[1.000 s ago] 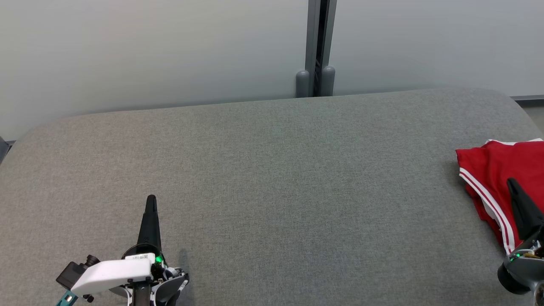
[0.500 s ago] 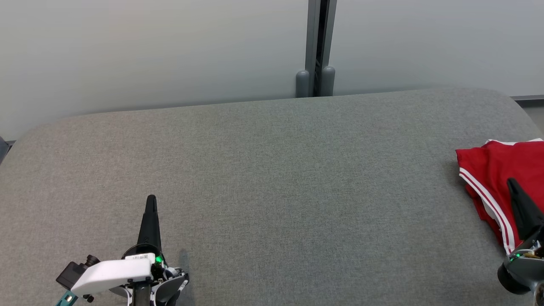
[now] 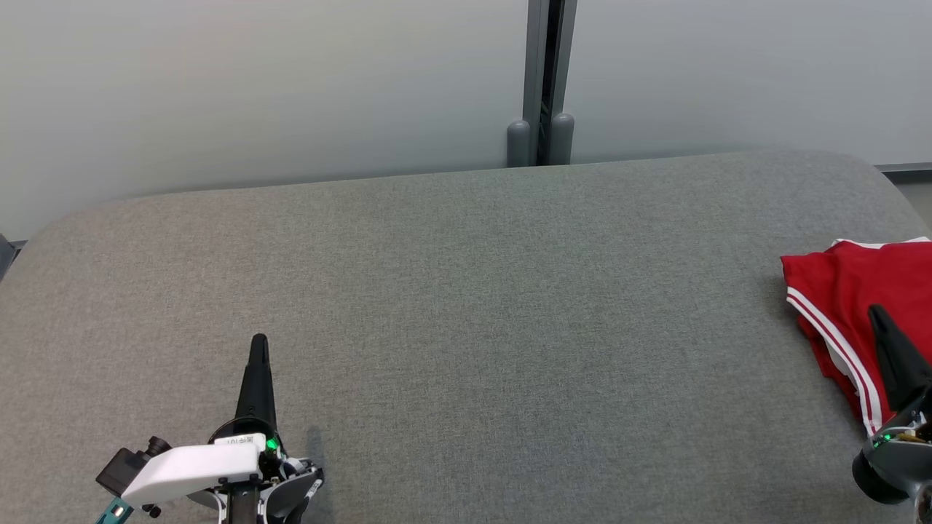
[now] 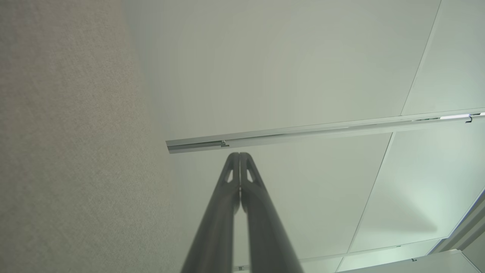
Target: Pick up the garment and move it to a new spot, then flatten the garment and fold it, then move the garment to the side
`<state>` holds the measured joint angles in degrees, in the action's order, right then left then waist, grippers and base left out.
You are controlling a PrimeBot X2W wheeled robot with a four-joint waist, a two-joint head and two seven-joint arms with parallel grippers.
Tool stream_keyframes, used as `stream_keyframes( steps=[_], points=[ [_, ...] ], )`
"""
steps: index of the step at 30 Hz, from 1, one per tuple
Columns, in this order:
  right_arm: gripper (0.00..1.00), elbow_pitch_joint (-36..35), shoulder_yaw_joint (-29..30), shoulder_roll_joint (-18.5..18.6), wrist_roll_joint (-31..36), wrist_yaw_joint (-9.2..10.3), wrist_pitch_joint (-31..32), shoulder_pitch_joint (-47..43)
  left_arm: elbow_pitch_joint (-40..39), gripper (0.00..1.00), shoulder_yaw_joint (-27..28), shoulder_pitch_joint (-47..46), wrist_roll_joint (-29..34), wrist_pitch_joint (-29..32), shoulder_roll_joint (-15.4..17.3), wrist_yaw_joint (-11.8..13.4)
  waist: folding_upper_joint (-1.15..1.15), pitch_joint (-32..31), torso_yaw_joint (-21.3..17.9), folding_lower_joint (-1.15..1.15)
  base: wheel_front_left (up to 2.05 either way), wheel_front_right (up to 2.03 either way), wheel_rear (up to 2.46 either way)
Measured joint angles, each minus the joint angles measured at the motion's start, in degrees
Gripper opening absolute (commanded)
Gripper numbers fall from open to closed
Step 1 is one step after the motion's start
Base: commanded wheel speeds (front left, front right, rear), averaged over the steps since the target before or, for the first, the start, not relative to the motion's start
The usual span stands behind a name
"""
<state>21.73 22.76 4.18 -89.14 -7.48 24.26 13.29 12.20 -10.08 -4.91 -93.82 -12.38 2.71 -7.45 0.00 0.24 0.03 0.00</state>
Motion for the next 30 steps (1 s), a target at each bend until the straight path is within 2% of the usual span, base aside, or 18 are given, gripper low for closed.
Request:
stream_keyframes(
  steps=[30],
  points=[
    [0.0,0.0,0.0,0.0,0.0,-0.01,0.0,0.0,0.0,0.0,0.0,0.0,0.0,0.0,0.0,0.0,0.0,0.0,0.0,0.0,0.0,0.0,0.0]
  ],
)
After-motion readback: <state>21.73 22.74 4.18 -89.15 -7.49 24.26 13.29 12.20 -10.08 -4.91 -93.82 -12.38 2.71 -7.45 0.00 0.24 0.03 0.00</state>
